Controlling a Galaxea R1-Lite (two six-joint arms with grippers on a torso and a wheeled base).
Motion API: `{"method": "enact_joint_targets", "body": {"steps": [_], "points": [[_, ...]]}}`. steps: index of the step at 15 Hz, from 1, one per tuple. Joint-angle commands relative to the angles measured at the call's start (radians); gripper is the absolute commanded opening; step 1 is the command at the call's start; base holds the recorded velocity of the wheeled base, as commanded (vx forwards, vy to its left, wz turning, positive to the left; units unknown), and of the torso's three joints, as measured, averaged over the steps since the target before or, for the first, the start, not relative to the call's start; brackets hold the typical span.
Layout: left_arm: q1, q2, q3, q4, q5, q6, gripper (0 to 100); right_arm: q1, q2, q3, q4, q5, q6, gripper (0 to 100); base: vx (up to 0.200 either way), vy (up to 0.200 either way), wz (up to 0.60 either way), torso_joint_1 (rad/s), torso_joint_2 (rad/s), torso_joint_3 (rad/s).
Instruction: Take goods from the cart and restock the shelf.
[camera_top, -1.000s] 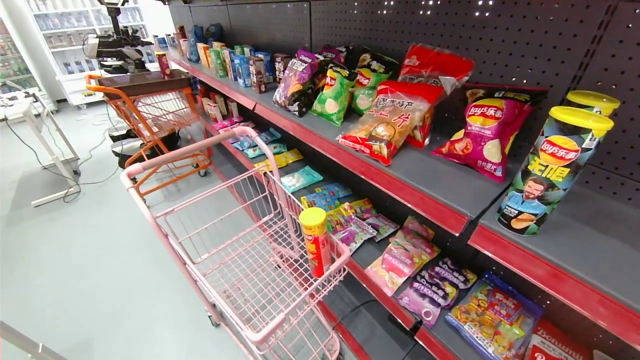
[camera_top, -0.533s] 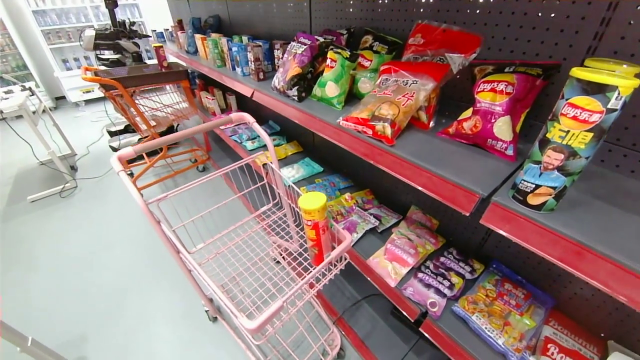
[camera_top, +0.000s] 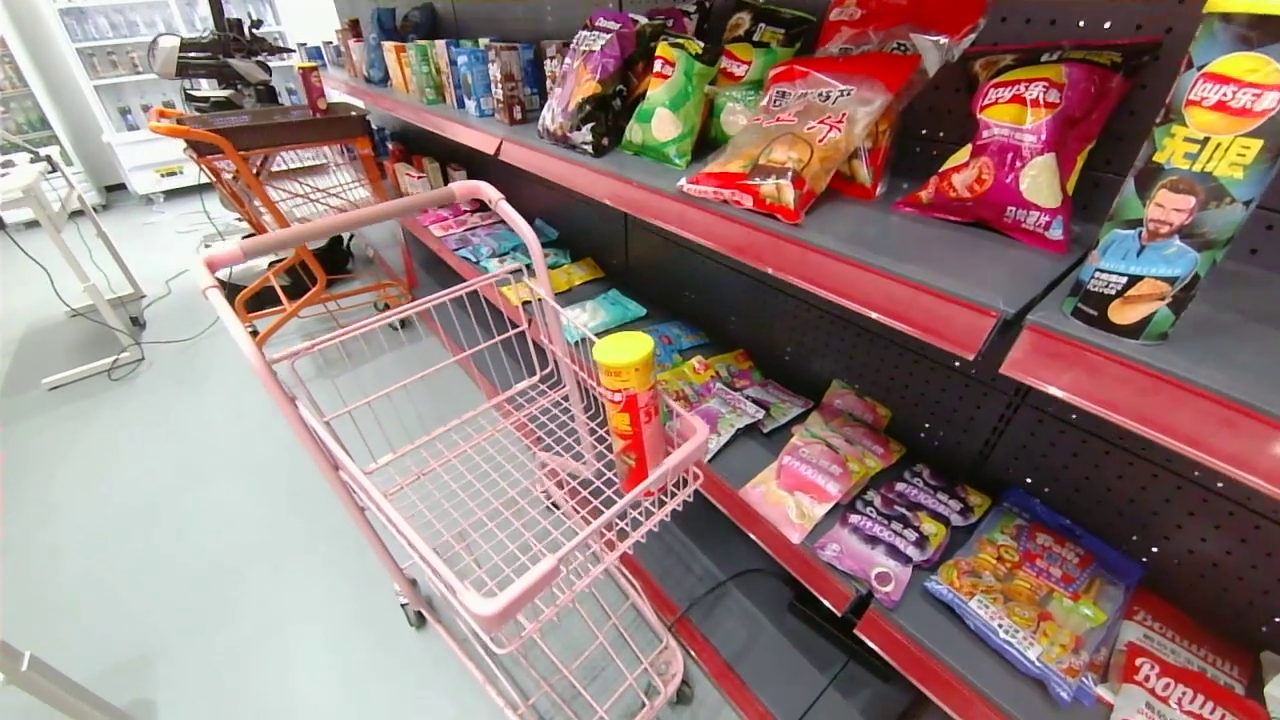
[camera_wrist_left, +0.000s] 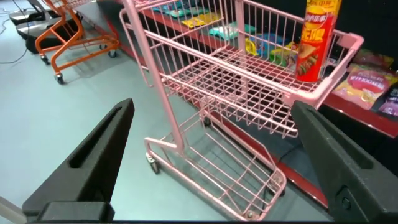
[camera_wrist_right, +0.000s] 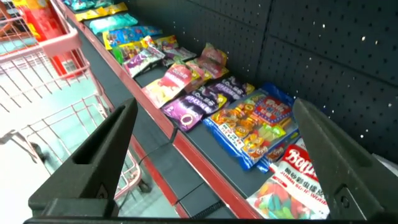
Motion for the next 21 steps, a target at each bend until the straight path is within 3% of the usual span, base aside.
{"method": "enact_joint_targets", "body": {"steps": [1, 3, 4, 5, 6, 7, 8, 9, 12, 13, 14, 17, 19, 21], "points": [[0.0, 0.0, 0.001, 0.0, -0.001, 0.001, 100, 0.0, 0.002, 0.0, 0.0, 0.0, 0.0, 100, 0.0, 0.0, 0.0, -0.124, 0.5, 0.373], [0.0, 0.003, -0.022, -0.009, -0.01, -0.004, 100, 0.0, 0.0, 0.0, 0.0, 0.0, 0.001, 100, 0.0, 0.0, 0.0, -0.068, 0.28, 0.198], [-0.021, 0.13, -0.197, -0.02, -0.021, -0.03, 100, 0.0, 0.0, 0.0, 0.0, 0.0, 0.001, 100, 0.0, 0.0, 0.0, -0.017, 0.11, 0.085], [-0.038, 0.314, -0.386, -0.025, -0.016, -0.122, 100, 0.0, 0.0, 0.0, 0.0, 0.0, 0.001, 100, 0.0, 0.0, 0.0, -0.012, 0.06, 0.051], [-0.038, 0.397, -0.482, -0.025, -0.018, -0.179, 100, 0.0, 0.0, 0.0, 0.0, 0.0, 0.001, 100, 0.0, 0.0, 0.0, 0.0, 0.0, 0.0], [-0.038, 0.581, -0.645, -0.026, -0.019, -0.199, 100, 0.0, 0.0, 0.0, 0.0, 0.0, 0.0, 100, 0.0, 0.0, 0.0, 0.0, 0.0, 0.0], [-0.038, 0.66, -0.654, -0.037, -0.024, -0.167, 100, 0.0, 0.0, 0.0, 0.0, 0.0, 0.001, 100, 0.0, 0.0, 0.0, 0.0, 0.0, 0.0], [-0.041, 0.752, -0.646, -0.06, -0.03, -0.108, 100, 0.0, 0.0, 0.0, 0.0, 0.0, 0.001, 100, 0.0, 0.0, 0.0, 0.0, 0.0, 0.0], [-0.052, 1.039, -0.671, -0.255, -0.156, -0.091, 100, 0.0, 0.0, 0.0, 0.0, 0.0, 0.001, 100, 0.0, 0.0, 0.0, 0.0, 0.0, 0.0], [-0.072, 1.135, -0.677, -0.331, -0.191, -0.062, 100, 0.0, 0.0, 0.0, 0.0, 0.0, 0.001, 100, 0.0, 0.0, 0.0, 0.0, 0.0, 0.0], [-0.081, 1.295, -0.7, -0.453, -0.197, -0.012, 100, 0.0, 0.0, 0.0, 0.0, -0.001, 0.001, 100, 0.0, 0.0, 0.0, 0.0, 0.0, 0.0], [-0.137, 1.514, -0.728, -0.592, -0.212, -0.01, 100, 0.0, 0.0, 0.0, 0.0, 0.0, 0.001, 100, 0.0, 0.0, 0.0, 0.0, 0.0, 0.0], [-0.153, 1.618, -0.745, -0.627, -0.303, -0.007, 100, 0.0, 0.0, 0.0, 0.0, 0.0, 0.001, 100, 0.0, 0.0, 0.0, 0.0, 0.0, 0.0], [-0.184, 1.694, -0.768, -0.666, -0.335, -0.004, 100, 0.0, 0.0, 0.0, 0.0, 0.0, 0.0, 100, 0.0, 0.0, 0.0, 0.0, 0.0, 0.0]]}}
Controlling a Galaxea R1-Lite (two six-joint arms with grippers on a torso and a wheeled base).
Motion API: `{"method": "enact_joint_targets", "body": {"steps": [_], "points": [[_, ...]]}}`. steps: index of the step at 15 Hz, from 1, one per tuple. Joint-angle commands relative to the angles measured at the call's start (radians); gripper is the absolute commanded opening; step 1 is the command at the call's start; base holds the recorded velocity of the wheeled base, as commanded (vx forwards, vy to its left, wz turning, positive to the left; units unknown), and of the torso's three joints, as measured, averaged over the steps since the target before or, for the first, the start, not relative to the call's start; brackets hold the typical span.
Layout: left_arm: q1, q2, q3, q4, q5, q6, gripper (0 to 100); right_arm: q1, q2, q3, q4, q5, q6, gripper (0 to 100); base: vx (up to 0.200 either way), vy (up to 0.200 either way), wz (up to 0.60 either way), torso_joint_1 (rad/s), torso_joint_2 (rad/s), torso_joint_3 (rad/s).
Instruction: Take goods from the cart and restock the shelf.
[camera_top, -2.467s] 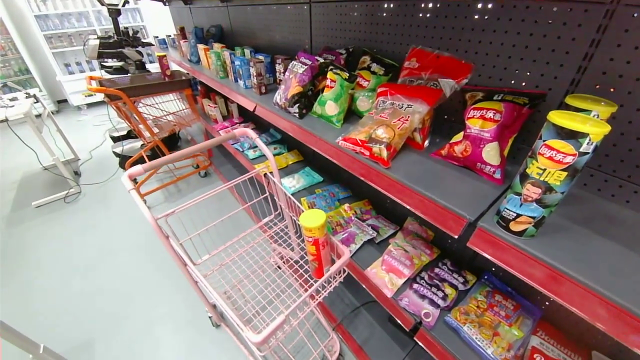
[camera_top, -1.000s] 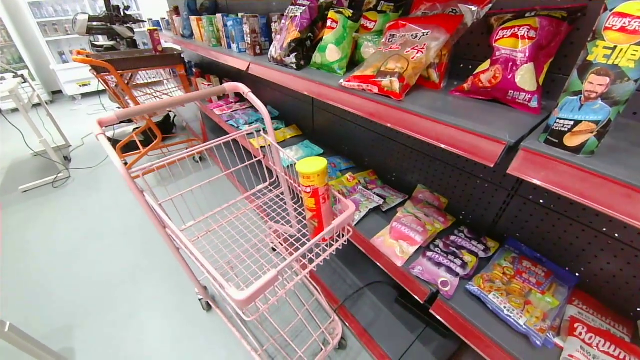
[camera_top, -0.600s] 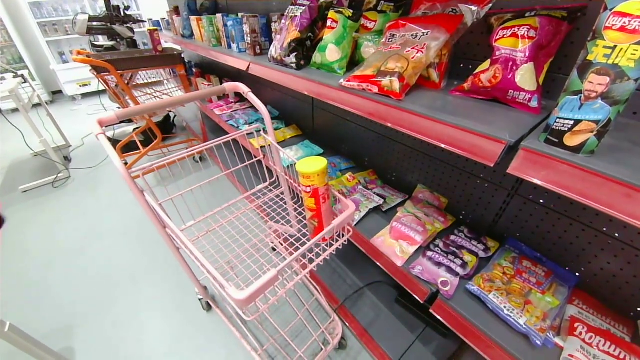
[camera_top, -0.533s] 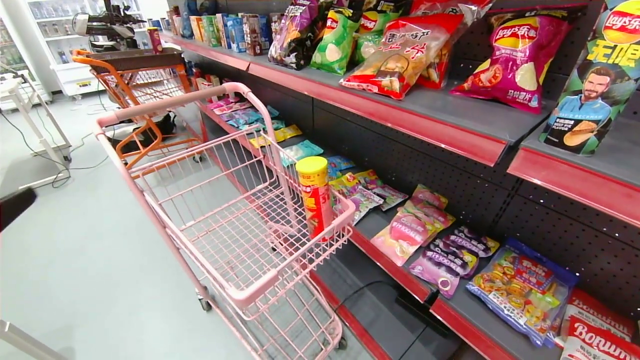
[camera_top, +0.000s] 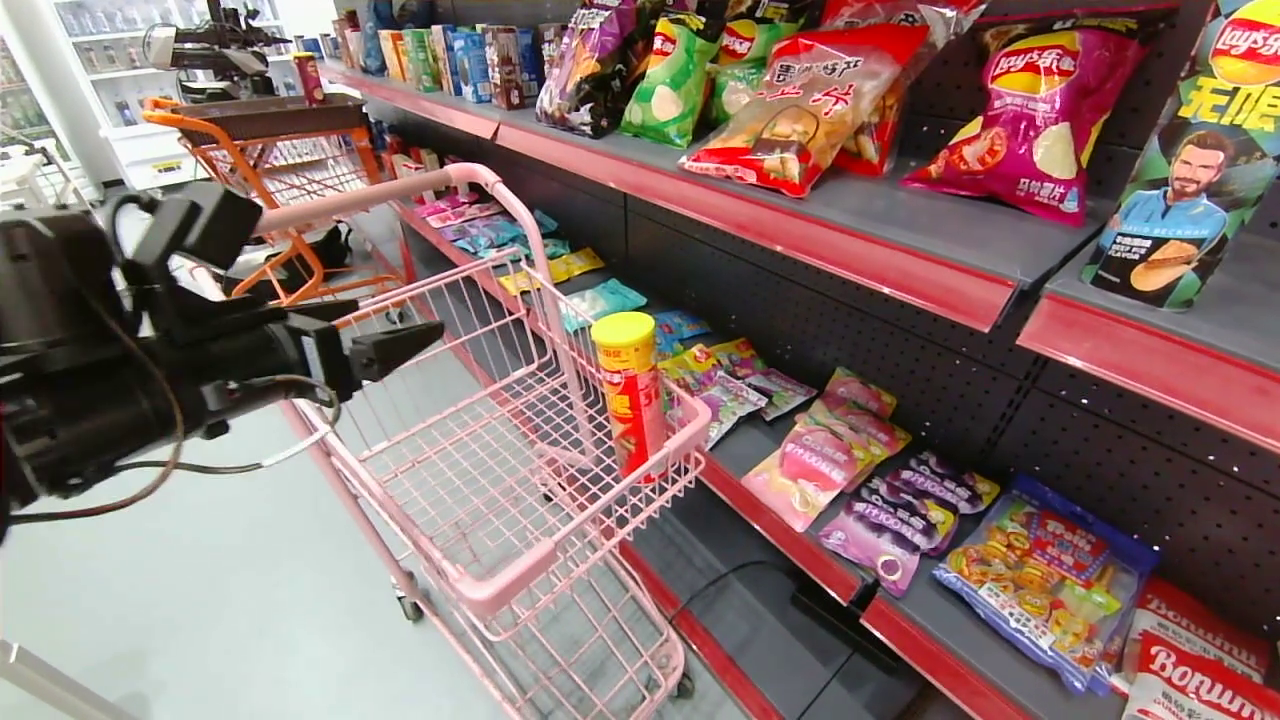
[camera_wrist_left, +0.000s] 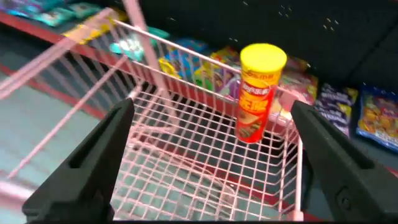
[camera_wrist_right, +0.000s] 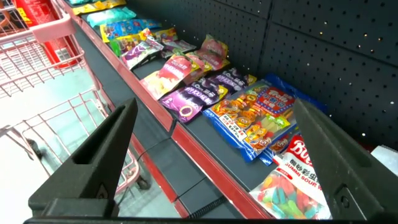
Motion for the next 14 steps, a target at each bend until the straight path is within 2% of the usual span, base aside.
{"method": "enact_joint_targets", "body": {"steps": [1, 2, 4, 7, 14], "points": [[-0.073, 0.263, -0.096, -0.063, -0.044, 0.002, 100, 0.0, 0.0, 0.0, 0.0, 0.0, -0.001, 100, 0.0, 0.0, 0.0, 0.0, 0.0, 0.0], [-0.082, 0.294, -0.127, -0.065, -0.054, 0.002, 100, 0.0, 0.0, 0.0, 0.0, 0.0, -0.001, 100, 0.0, 0.0, 0.0, 0.0, 0.0, 0.0], [-0.128, 0.407, -0.262, -0.062, -0.065, 0.002, 100, 0.0, 0.0, 0.0, 0.0, 0.0, -0.001, 100, 0.0, 0.0, 0.0, 0.0, 0.0, 0.0], [-0.156, 0.521, -0.383, -0.063, -0.064, 0.002, 100, 0.0, 0.0, 0.0, 0.0, 0.0, -0.002, 100, 0.0, 0.0, 0.0, 0.0, 0.0, 0.0], [-0.189, 0.6, -0.425, -0.066, -0.065, 0.004, 100, 0.0, 0.0, 0.0, 0.0, 0.0, -0.005, 100, 0.0, 0.0, 0.0, 0.0, 0.0, 0.0]]}}
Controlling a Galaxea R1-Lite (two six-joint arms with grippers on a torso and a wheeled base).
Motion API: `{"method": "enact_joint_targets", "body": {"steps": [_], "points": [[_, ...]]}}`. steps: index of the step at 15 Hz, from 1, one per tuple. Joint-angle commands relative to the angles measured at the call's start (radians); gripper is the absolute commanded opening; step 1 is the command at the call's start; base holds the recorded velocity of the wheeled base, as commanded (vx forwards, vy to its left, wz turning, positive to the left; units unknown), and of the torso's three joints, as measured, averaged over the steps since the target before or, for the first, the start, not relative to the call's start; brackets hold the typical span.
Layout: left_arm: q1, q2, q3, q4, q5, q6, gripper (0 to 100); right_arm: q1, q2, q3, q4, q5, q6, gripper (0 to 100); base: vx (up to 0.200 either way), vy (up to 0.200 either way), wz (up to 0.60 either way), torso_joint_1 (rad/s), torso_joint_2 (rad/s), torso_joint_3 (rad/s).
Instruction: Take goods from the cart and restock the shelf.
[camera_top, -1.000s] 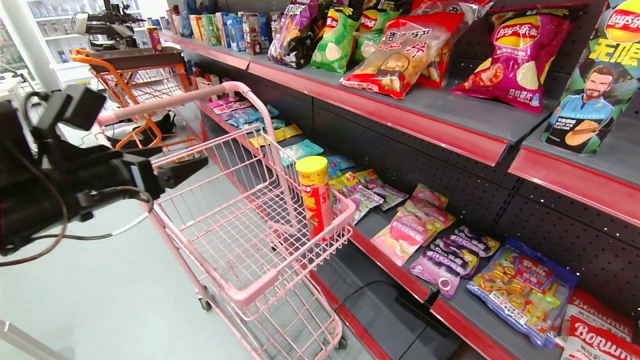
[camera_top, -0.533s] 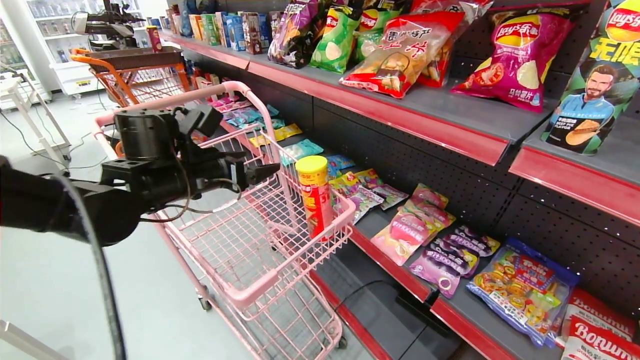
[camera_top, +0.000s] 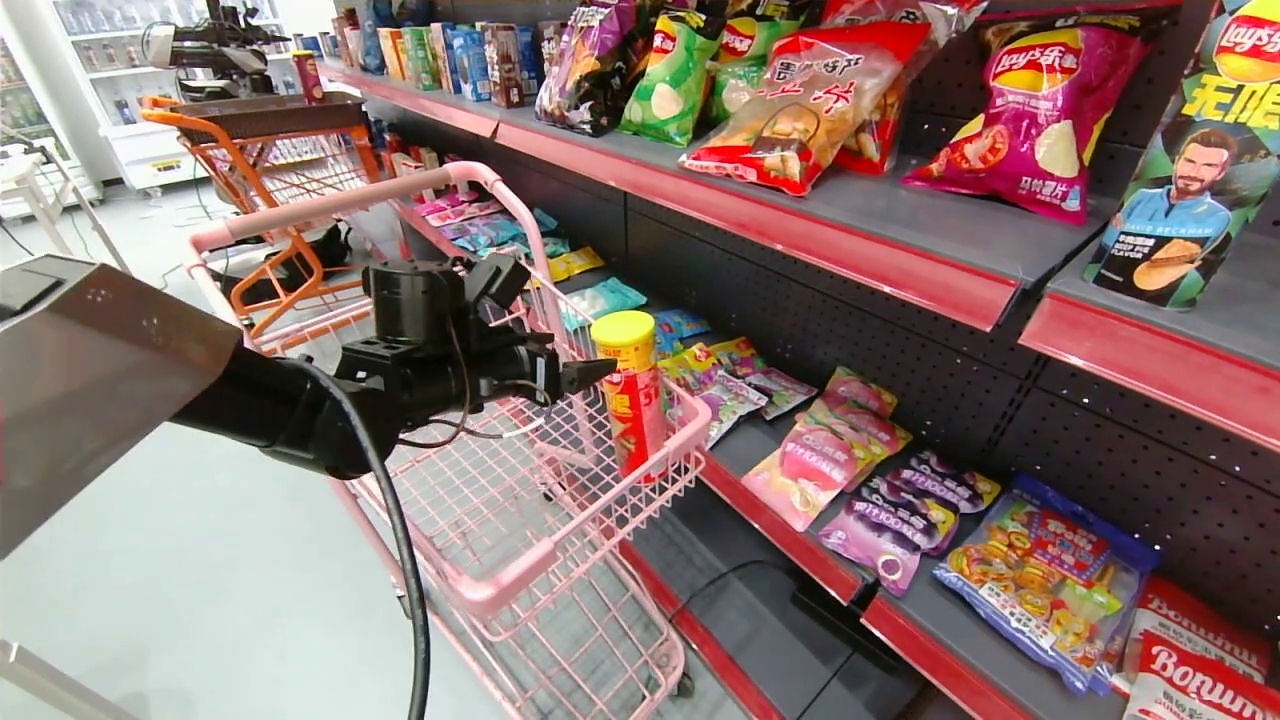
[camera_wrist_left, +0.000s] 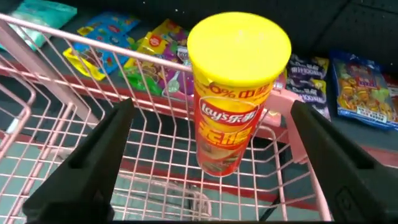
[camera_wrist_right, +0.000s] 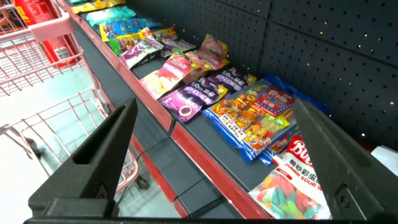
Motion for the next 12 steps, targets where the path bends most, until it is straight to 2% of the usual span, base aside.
{"method": "enact_joint_targets", "body": {"steps": [1, 4, 12], "points": [[-0.01, 0.036, -0.026, -0.001, -0.001, 0.0, 100, 0.0, 0.0, 0.0, 0.0, 0.0, -0.001, 100, 0.0, 0.0, 0.0, 0.0, 0.0, 0.0], [-0.045, 0.096, -0.116, 0.002, -0.001, 0.0, 100, 0.0, 0.0, 0.0, 0.0, 0.0, -0.002, 100, 0.0, 0.0, 0.0, 0.0, 0.0, 0.0], [-0.057, 0.189, -0.178, 0.004, 0.012, 0.0, 100, 0.0, 0.0, 0.0, 0.0, 0.0, -0.001, 100, 0.0, 0.0, 0.0, 0.0, 0.0, 0.0]]}}
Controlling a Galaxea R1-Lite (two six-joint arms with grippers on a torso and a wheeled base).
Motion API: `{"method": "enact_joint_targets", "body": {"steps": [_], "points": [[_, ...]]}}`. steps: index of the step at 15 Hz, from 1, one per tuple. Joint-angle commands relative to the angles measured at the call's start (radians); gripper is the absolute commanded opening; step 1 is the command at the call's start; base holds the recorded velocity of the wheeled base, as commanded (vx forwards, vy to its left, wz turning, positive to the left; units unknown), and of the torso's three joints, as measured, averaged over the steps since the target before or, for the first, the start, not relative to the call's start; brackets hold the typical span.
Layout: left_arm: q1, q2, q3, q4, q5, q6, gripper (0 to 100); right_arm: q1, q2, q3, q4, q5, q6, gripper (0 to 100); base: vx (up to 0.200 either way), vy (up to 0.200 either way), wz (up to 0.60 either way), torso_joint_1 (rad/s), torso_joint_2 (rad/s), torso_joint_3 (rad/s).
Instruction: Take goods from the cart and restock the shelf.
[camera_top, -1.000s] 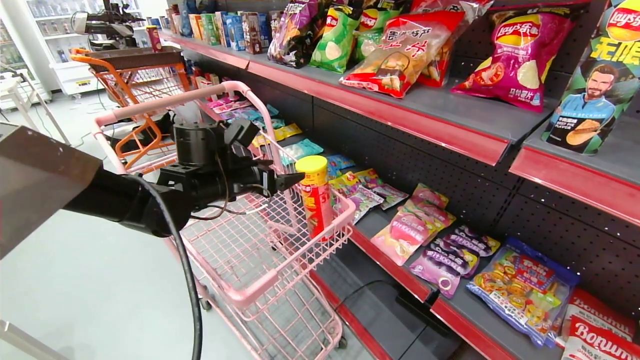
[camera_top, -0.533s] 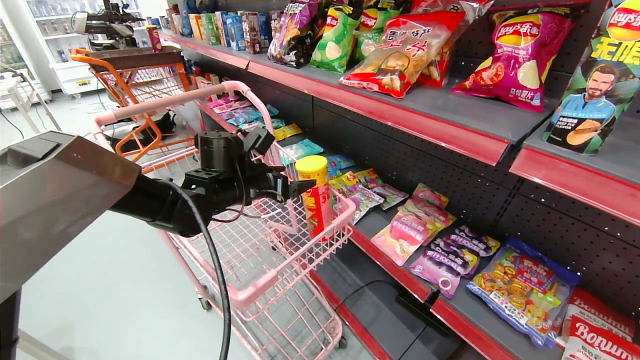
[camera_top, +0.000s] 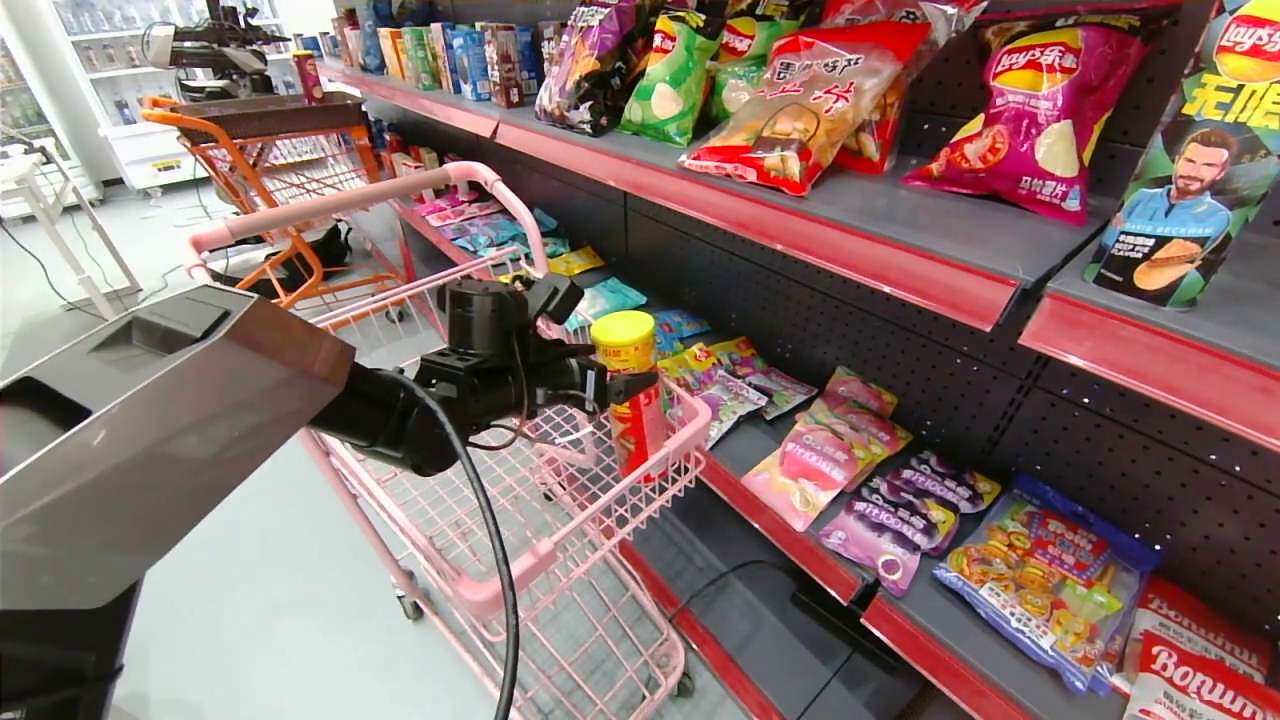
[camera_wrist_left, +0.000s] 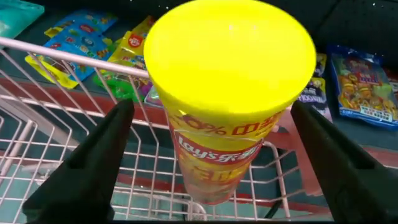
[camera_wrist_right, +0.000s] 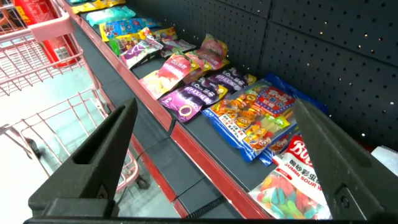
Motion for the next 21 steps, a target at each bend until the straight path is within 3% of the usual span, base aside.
{"method": "enact_joint_targets", "body": {"steps": [1, 2, 8, 12, 14, 18, 20, 21], "points": [[0.0, 0.034, -0.018, -0.005, 0.011, 0.0, 100, 0.0, 0.0, 0.0, 0.0, 0.0, -0.001, 100, 0.0, 0.0, 0.0, 0.0, 0.0, 0.0], [0.0, 0.043, -0.025, -0.005, 0.017, 0.0, 0, 0.0, 0.0, 0.0, 0.0, 0.0, -0.001, 100, 0.0, 0.0, 0.0, 0.0, 0.0, 0.0], [0.0, 0.023, -0.022, -0.005, 0.028, -0.001, 0, 0.0, 0.0, 0.0, 0.0, 0.0, 0.001, 100, 0.0, 0.0, 0.0, 0.0, 0.0, 0.0], [0.006, -0.279, 0.157, 0.039, 0.1, -0.011, 0, 0.0, 0.0, 0.0, 0.0, 0.0, 0.001, 100, 0.0, 0.0, 0.0, 0.0, 0.0, 0.0], [0.034, -0.506, 0.266, 0.132, 0.149, -0.011, 0, 0.0, 0.0, 0.0, 0.0, 0.0, 0.004, 100, 0.0, 0.0, 0.0, 0.0, 0.0, 0.0], [0.037, -0.972, 0.416, 0.317, 0.267, -0.011, 0, 0.0, 0.0, 0.0, 0.0, 0.002, 0.004, 100, 0.0, 0.0, 0.0, 0.0, 0.0, 0.0], [0.036, -1.184, 0.455, 0.461, 0.297, -0.008, 0, 0.0, 0.0, 0.0, 0.0, 0.002, 0.005, 100, 0.0, 0.0, 0.0, 0.0, 0.0, 0.0], [0.036, -1.343, 0.455, 0.618, 0.312, -0.003, 0, 0.0, 0.0, 0.0, 0.0, 0.002, 0.005, 100, 0.0, 0.0, 0.0, 0.0, 0.0, 0.0]]}}
